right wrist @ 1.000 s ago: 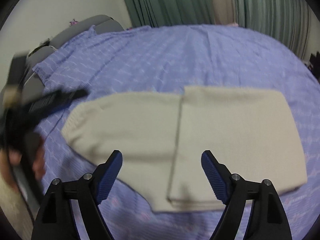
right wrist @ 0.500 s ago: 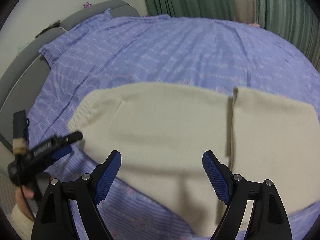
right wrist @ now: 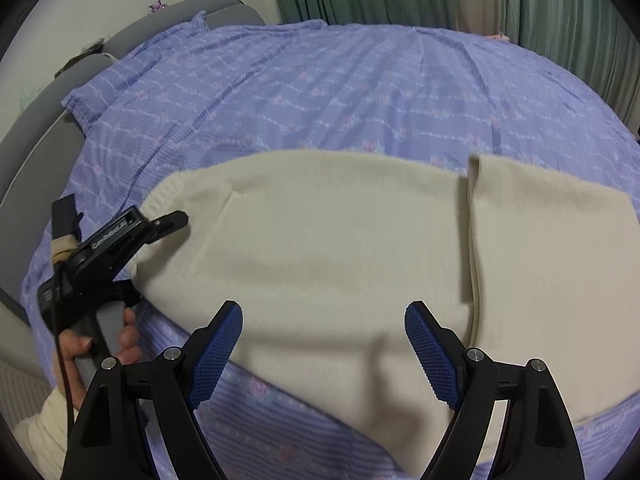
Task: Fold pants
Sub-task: 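Lift the waistband end with the left tool and fold it over the stack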
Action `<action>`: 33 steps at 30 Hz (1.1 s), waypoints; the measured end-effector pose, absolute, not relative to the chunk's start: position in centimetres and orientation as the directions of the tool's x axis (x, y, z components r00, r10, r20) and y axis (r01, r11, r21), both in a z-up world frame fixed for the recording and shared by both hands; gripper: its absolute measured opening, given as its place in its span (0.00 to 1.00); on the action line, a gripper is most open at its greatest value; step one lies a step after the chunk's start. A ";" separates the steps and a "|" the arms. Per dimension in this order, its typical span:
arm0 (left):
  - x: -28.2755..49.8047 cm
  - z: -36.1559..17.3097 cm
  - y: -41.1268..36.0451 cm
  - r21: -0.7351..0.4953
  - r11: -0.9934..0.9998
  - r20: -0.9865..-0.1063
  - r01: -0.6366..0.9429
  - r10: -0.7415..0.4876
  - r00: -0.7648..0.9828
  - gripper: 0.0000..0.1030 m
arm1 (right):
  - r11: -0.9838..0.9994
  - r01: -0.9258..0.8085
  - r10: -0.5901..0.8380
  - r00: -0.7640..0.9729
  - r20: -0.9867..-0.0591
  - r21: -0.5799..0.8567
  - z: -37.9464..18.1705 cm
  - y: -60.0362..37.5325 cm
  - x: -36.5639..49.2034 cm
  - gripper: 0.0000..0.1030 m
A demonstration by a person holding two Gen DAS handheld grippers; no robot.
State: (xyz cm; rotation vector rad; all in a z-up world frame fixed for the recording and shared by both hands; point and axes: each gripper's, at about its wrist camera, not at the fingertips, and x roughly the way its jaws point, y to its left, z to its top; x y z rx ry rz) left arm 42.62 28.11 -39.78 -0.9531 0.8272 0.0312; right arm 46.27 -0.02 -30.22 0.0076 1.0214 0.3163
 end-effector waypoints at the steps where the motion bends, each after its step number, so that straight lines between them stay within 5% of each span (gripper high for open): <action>1: 42.2 -39.0 28.3 -0.721 0.597 -0.616 -0.350 -0.324 0.718 0.57 | 0.955 -0.253 0.263 0.487 -0.833 0.153 -30.1 -0.1 46.4 0.81; 6: 41.5 -37.0 28.3 -0.761 0.590 -0.545 -0.270 -0.357 0.758 0.50 | 0.962 -0.228 0.247 0.507 -0.826 0.148 -29.5 -0.6 47.0 0.81; 11: 42.8 -36.0 26.2 -0.554 0.770 -0.704 -0.318 -0.228 0.673 0.26 | 0.970 -0.205 0.220 0.533 -0.817 0.127 -28.5 -2.0 46.9 0.81; 20: 41.7 -23.9 19.0 -0.291 0.936 -0.666 -0.199 -0.049 0.745 0.24 | 0.984 -0.112 0.177 0.612 -0.770 0.137 -24.1 -8.8 45.3 0.81; 33: 42.7 -11.9 -1.1 -0.102 0.993 -0.529 0.058 -0.104 0.842 0.23 | 0.991 -0.024 0.112 0.706 -0.699 0.135 -17.6 -23.9 41.5 0.81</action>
